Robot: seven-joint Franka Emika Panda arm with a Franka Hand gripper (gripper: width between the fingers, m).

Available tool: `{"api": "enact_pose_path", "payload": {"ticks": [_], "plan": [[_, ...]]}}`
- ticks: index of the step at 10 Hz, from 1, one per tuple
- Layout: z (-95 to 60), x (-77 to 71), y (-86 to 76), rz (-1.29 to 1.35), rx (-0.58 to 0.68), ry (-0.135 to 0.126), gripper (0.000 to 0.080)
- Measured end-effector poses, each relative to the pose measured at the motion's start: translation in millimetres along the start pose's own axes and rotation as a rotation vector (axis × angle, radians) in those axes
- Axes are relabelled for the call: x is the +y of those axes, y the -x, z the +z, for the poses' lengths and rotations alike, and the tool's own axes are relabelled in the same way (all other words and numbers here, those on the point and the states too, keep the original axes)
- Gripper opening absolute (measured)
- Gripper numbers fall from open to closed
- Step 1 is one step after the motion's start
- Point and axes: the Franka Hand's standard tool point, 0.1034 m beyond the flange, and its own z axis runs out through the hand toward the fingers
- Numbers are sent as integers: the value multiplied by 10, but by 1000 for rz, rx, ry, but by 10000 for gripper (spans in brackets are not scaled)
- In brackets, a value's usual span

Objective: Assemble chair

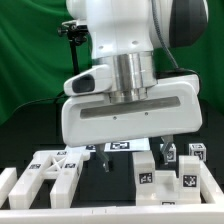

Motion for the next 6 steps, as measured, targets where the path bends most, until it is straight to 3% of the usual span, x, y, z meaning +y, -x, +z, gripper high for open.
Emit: {"api": "enact_pose_path", "payload": {"ticks": [1, 2, 3, 4, 5, 6], "plan": [[6, -65, 39, 40, -79, 4, 648], [4, -72, 4, 43, -70, 5, 648], [11, -68, 11, 63, -72, 6, 556], [12, -68, 12, 75, -72, 5, 556], [15, -76, 13, 164, -72, 6, 343], [17, -84, 13, 293, -72, 7, 286]]}}
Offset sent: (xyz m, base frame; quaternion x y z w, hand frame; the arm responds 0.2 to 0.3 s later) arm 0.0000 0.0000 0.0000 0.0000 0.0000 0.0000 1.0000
